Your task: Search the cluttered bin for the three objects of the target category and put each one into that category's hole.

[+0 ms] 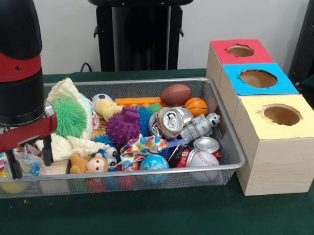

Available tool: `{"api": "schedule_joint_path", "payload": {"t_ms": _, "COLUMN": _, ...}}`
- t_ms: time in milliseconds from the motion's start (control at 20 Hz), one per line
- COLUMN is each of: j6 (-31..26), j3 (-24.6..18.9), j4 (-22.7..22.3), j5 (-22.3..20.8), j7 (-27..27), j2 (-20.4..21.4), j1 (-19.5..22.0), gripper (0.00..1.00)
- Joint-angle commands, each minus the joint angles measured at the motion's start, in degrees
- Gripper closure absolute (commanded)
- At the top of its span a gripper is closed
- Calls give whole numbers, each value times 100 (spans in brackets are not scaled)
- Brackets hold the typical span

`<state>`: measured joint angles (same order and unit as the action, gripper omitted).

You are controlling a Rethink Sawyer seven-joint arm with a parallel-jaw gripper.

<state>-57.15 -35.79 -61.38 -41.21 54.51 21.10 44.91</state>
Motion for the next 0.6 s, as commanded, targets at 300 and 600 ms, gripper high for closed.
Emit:
{"api": "schedule_joint_path", "payload": {"t_ms": 300, "j6": -918, "j3": 391, "j4": 16, "j5": -420, "j7": -1762, "j2": -153, "j1": -34, "gripper": 0}}
{"api": "schedule_joint_path", "payload": {"t_ms": 600, "j6": -973, "j3": 438, "j4": 44, "j5": -451, "j7": -1837, "j2": -262, "j1": -16, "gripper": 0}}
